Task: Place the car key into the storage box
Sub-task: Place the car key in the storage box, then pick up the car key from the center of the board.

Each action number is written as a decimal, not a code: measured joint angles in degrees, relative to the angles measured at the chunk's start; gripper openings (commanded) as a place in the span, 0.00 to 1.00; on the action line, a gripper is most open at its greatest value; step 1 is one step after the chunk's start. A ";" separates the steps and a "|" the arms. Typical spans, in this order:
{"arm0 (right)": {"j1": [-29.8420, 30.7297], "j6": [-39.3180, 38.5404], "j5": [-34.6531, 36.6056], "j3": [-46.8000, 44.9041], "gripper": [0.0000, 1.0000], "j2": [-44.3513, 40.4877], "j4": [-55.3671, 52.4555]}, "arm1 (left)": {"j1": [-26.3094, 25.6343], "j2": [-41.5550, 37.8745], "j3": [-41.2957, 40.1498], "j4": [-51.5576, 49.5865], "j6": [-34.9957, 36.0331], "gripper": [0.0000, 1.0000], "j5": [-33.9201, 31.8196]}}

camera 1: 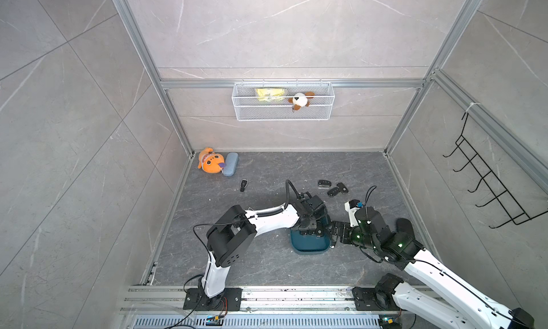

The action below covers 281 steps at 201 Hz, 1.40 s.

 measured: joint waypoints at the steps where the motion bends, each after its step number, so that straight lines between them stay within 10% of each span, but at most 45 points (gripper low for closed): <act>1: 0.00 0.00 0.07 0.07 1.00 0.15 -0.02 | 0.00 -0.07 0.00 0.00 0.00 0.57 -0.02; 54: -0.02 -0.48 4.94 4.50 0.99 6.62 0.07 | 1.73 -6.19 -0.20 -1.57 0.85 0.73 -1.14; 89: -0.68 -0.87 8.66 7.93 0.99 11.80 1.01 | 4.76 -9.99 -1.53 -2.67 2.58 1.00 -1.49; 281: -17.55 3.89 10.82 26.91 0.89 51.87 5.90 | 16.41 -21.14 -3.61 -3.54 15.37 1.00 3.06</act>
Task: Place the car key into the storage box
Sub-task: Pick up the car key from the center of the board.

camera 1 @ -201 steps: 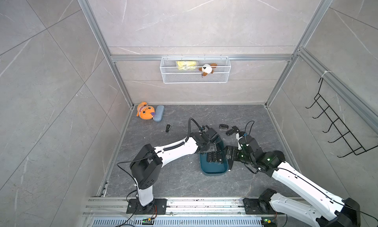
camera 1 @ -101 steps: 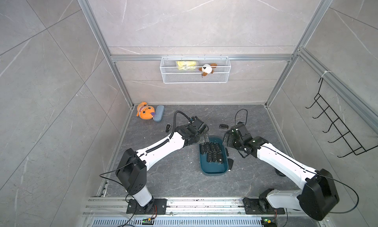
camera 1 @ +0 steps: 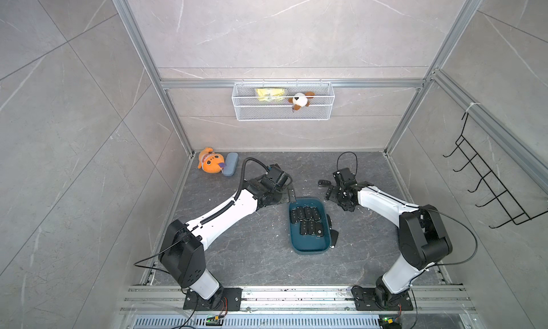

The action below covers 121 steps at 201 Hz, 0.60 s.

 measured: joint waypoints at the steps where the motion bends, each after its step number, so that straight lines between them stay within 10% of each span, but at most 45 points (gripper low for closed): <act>1: -0.02 0.00 -0.02 0.13 0.89 0.24 0.02 | 0.04 0.00 -0.02 0.04 0.02 1.00 0.04; 121: -2.54 0.24 -0.96 12.24 0.75 14.16 -0.31 | 4.48 -0.04 -0.22 1.27 2.34 1.00 3.39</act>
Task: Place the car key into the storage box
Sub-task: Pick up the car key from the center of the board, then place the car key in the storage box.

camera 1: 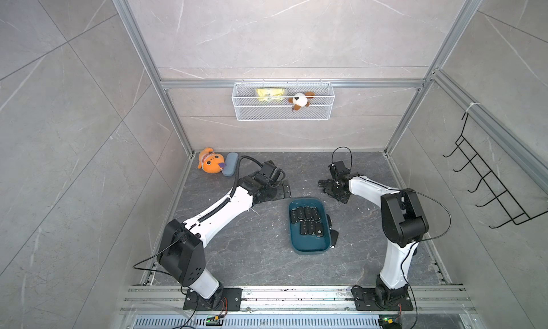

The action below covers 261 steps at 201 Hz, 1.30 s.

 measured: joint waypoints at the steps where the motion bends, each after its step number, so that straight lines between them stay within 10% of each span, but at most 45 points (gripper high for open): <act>1: -0.04 0.02 0.00 0.04 0.75 0.09 0.00 | 0.00 0.00 0.00 0.00 0.00 1.00 0.00; 172: -1.51 -1.77 1.16 8.46 0.28 7.28 -6.38 | 0.61 0.00 -0.07 1.07 0.44 1.00 2.58; 261: -0.55 -3.58 -0.28 -2.38 0.29 -4.87 -5.29 | 0.61 -0.28 -2.36 2.12 0.33 1.00 4.66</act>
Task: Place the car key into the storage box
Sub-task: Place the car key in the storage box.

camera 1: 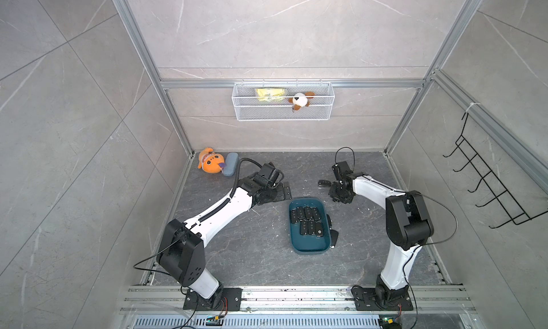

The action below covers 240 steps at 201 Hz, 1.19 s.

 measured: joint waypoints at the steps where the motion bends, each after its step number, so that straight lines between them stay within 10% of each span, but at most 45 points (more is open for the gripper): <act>1: 0.04 0.00 0.00 -0.11 0.29 -0.17 0.04 | 0.00 -0.02 -0.04 0.02 0.00 1.00 0.00; 111: 18.75 -1.66 -2.54 -11.67 0.31 -17.99 4.52 | 0.00 -6.03 -6.86 0.63 -3.58 1.00 1.40; 240: 34.58 2.80 -5.09 -18.03 0.32 -12.31 12.52 | -0.15 -13.38 -13.38 0.24 -7.15 1.00 1.33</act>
